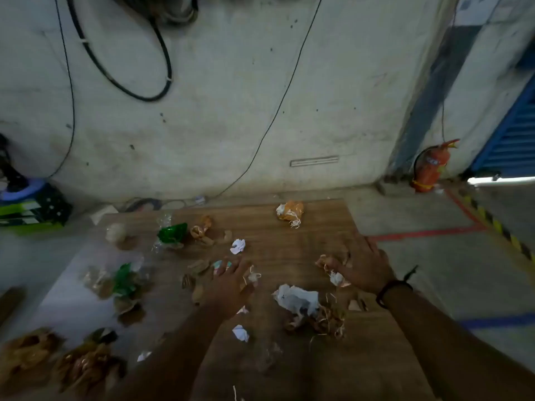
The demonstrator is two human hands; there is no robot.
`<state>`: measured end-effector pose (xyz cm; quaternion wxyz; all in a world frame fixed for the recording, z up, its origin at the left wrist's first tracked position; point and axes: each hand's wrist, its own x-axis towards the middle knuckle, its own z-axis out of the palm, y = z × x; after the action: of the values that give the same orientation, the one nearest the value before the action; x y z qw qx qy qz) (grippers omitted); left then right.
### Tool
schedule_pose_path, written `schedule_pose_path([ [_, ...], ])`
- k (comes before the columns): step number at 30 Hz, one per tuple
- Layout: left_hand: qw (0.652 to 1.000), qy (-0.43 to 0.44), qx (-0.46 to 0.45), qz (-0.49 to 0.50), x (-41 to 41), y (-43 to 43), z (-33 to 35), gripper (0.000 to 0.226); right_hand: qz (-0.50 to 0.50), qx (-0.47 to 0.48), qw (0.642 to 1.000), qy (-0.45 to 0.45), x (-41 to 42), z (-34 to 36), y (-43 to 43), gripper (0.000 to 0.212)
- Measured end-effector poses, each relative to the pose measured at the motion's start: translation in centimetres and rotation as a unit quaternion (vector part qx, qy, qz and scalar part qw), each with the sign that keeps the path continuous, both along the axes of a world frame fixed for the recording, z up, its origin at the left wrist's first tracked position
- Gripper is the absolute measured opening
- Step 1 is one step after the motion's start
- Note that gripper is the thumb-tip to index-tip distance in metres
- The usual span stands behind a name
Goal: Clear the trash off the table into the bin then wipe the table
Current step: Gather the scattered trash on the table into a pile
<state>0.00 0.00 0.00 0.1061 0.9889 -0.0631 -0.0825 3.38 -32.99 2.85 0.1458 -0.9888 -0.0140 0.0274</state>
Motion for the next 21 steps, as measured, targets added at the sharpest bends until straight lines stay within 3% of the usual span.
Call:
schedule_pose_path([
  [3, 0.997, 0.037, -0.02, 0.062, -0.9, 1.2, -2.8, 0.069, -0.016, 0.023, 0.998, 0.06, -0.2, -3.9, -2.1, 0.105],
  [7, 0.986, 0.07, -0.096, 0.117, -1.2, 1.0, -5.9, 0.075, -0.026, 0.103, 0.992, 0.063, -0.5, -7.8, -2.1, 0.094],
  [9, 0.982, 0.054, -0.149, 0.105, -1.4, -0.1, -6.4, 0.083, -0.016, 0.165, 0.984, 0.071, -0.9, -8.6, -0.5, 0.094],
  [11, 0.976, 0.052, -0.194, 0.088, -1.6, -1.7, -6.7, 0.068, -0.011, 0.228, 0.97, 0.084, -1.3, -9.6, 1.4, 0.092],
  [18, 0.936, 0.037, -0.34, 0.077, -1.6, -5.6, -5.3, 0.048, 0.048, 0.276, 0.957, 0.08, -2.0, -10.5, 8.4, 0.088],
  [19, 0.937, 0.027, -0.338, 0.088, -1.6, -5.4, -4.7, 0.046, 0.055, 0.291, 0.952, 0.072, -2.1, -10.0, 8.9, 0.083],
  [21, 0.937, -0.005, -0.329, 0.116, -1.8, -4.3, -3.4, 0.042, 0.066, 0.324, 0.942, 0.05, -2.2, -8.3, 8.9, 0.054],
])
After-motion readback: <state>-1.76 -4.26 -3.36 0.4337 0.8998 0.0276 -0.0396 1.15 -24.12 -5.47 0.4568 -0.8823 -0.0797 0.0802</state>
